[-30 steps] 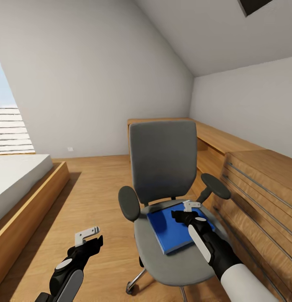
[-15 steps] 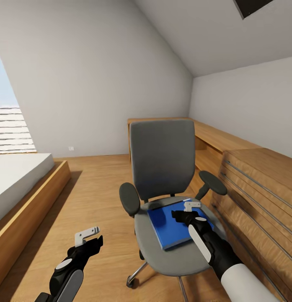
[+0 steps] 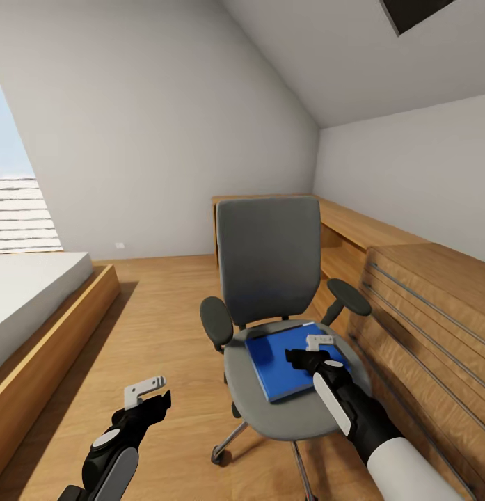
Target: In the bedroom, organize the workspace by keeping the computer under the desk, ensuring the monitor is on the desk, placing the keyboard on the desk next to the monitor, placing the mouse on the desk next to the keyboard, moving the folder from the swivel chair onto the desk next to the mouse, stacking the notebook on top of the folder with the pen on top of the notebook, and positioning the swivel chair next to the desk.
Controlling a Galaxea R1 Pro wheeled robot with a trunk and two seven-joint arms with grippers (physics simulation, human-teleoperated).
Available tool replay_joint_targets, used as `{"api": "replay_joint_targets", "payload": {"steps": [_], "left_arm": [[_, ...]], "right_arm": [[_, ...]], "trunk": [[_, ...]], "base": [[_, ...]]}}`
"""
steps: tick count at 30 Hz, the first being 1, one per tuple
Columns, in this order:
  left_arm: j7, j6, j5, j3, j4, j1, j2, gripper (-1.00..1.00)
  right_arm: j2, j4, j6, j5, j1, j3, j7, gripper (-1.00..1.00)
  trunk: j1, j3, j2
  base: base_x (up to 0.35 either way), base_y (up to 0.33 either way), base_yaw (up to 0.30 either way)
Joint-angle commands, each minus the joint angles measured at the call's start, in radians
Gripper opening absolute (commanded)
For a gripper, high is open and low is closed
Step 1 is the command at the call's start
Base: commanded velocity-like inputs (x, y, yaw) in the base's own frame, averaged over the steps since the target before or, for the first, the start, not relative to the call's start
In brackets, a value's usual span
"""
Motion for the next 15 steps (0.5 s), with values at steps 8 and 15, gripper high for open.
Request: {"api": "replay_joint_targets", "payload": {"steps": [8,15], "left_arm": [[0.010,0.002,0.010,-0.001,-0.001,-0.001,0.001,1.00],[0.010,0.002,0.009,-0.003,-0.001,-0.001,0.001,1.00]], "right_arm": [[-0.001,0.034,0.003,-0.016,0.000,0.005,-0.010,1.00],[0.000,0.033,0.003,-0.018,0.000,0.005,-0.013,1.00]], "trunk": [[0.000,-0.001,0.000],[-0.023,0.018,0.042]], "base": [[-0.001,0.000,0.000],[0.000,0.000,0.000]]}}
